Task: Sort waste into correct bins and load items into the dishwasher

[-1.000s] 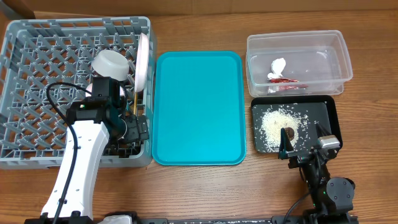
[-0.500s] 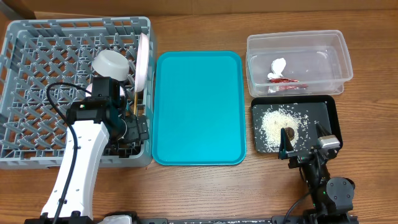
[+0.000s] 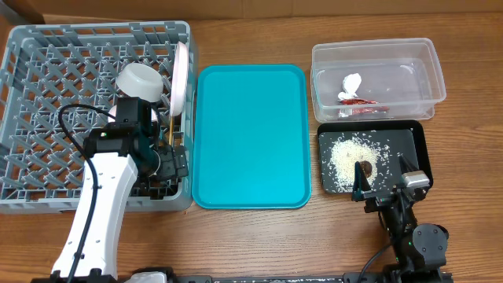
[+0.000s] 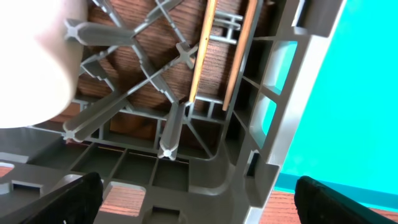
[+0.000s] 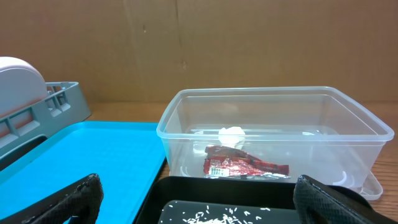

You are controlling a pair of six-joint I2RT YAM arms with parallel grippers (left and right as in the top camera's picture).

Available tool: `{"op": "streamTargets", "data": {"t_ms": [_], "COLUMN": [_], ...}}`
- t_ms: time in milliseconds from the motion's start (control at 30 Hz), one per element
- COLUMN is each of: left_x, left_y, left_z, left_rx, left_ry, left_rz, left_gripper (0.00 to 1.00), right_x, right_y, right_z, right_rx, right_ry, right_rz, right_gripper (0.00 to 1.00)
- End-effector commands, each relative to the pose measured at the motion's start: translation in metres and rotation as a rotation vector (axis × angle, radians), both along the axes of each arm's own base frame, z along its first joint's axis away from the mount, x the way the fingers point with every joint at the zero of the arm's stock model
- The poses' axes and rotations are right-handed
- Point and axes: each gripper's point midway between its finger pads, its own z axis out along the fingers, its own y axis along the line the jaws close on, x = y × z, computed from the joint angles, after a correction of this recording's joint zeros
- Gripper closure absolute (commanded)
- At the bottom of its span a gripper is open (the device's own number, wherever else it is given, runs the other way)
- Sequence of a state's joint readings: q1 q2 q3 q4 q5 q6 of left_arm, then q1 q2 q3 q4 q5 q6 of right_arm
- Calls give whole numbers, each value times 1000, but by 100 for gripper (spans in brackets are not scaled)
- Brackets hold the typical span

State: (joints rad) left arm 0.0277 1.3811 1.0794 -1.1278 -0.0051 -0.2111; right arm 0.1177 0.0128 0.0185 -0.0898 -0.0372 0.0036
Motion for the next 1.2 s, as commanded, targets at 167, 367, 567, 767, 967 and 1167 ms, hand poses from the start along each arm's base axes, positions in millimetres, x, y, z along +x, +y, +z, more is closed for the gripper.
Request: {"op": "streamTargets", "data": {"t_ms": [167,367,567,767,967,1167], "left_x": [-1,-2,-14,-15,-19,-19], "left_y": [4,2,-7,-10,-10,-9], "left_z": [47,61,45,40,37,33], "left_rx": [33,22,-15,-23,-16,-11], "left_ry": [-251,-479,-668,-901,-1061,-1166], "left_rz": [11,9,-11,-25,-29,-30], "left_gripper": [0,0,0,0,0,0], "right_x": [0,0,0,0,0,0], "right_y": [0,0,0,0,0,0], "right_z": [-1,-1,-1,-1,-1,-1], "right_rx": [-3,-3,-3,-3,-3,-3], "right_ry": [-8,-8,-8,-8,-8,-8], "right_rz": [0,0,0,0,0,0], "right_gripper": [0,0,0,0,0,0]}}
